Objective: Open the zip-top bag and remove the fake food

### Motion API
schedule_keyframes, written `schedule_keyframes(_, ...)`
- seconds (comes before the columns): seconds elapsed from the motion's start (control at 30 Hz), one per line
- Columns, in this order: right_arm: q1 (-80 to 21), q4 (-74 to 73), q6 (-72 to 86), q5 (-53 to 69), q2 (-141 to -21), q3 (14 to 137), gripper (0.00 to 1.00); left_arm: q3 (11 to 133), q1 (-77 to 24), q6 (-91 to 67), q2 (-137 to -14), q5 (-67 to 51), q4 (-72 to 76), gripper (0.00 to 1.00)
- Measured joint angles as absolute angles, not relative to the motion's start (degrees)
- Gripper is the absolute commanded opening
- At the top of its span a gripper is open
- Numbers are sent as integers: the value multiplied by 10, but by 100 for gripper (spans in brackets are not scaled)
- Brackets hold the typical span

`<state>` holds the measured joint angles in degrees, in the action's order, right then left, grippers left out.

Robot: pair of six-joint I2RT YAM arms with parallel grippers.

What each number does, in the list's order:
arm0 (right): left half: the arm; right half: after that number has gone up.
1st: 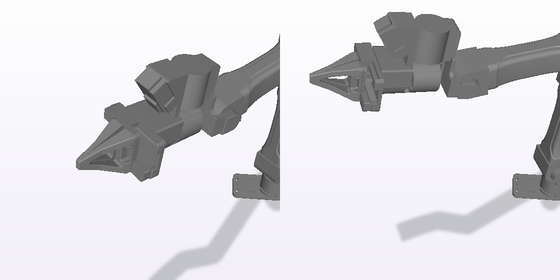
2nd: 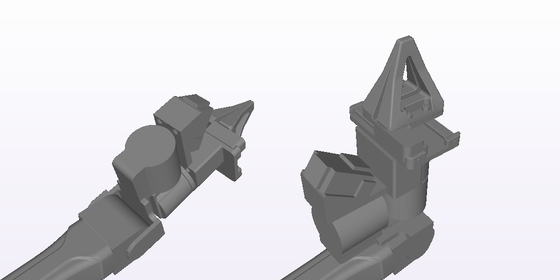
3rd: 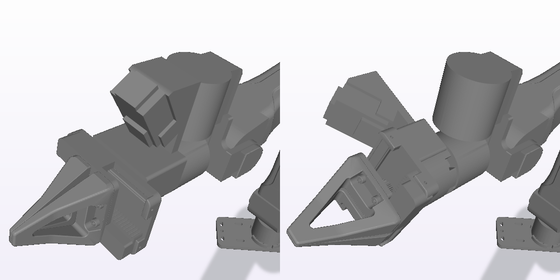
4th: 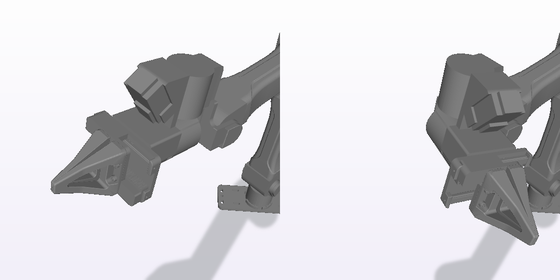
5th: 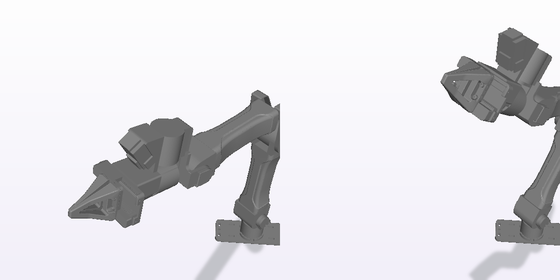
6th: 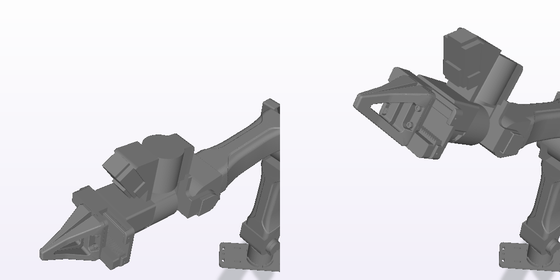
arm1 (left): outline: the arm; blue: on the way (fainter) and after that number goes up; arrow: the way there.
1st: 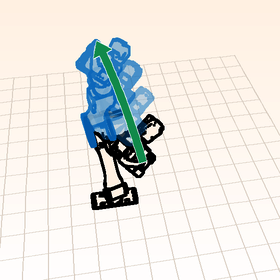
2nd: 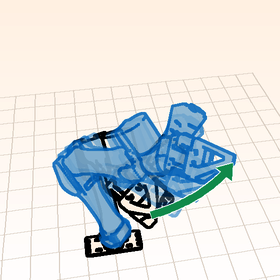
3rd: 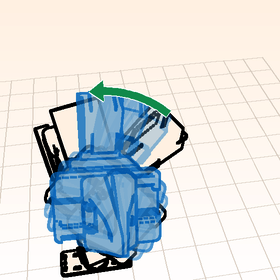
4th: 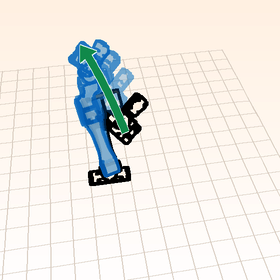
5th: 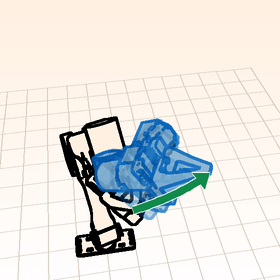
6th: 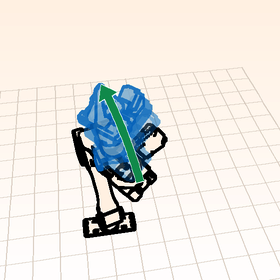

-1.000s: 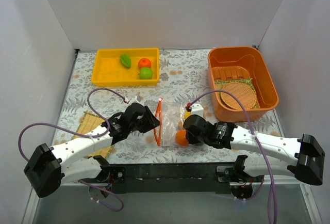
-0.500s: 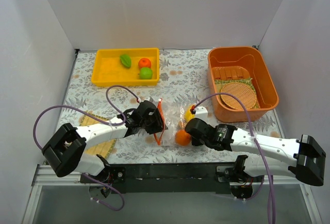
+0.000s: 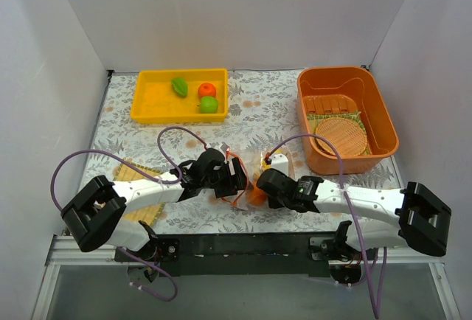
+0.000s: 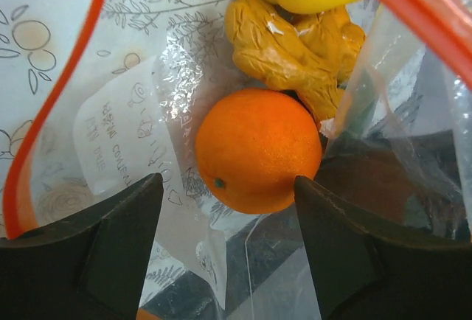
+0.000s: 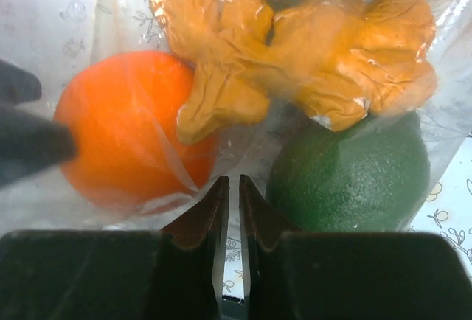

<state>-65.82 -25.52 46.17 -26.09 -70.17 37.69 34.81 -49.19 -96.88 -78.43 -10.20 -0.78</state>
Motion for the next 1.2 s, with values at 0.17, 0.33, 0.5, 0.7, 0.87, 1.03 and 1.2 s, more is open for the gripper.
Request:
schedule_keyframes(0.17, -655, -244, 446, -254, -725, 394, 20, 334, -500, -969, -784, -117, 18, 81)
schedule_keyframes(0.33, -655, -230, 434, -247, -744, 413, 20, 332, -502, -966, -784, -125, 25, 82)
schedule_keyframes(0.5, -653, -220, 428, -238, -762, 420, 20, 332, -505, -962, -785, -123, 25, 83)
schedule_keyframes(0.7, -650, -213, 420, -236, -770, 423, 20, 338, -518, -957, -802, -85, -11, 83)
schedule_keyframes(0.87, -632, -201, 418, -227, -762, 420, 20, 344, -523, -955, -811, -61, -25, 72)
schedule_keyframes(1.03, -614, -194, 418, -223, -732, 398, 20, 346, -526, -954, -808, -35, -35, 59)
schedule_keyframes(1.2, -603, -195, 417, -222, -711, 375, 20, 366, -527, -947, -802, 0, -65, 49)
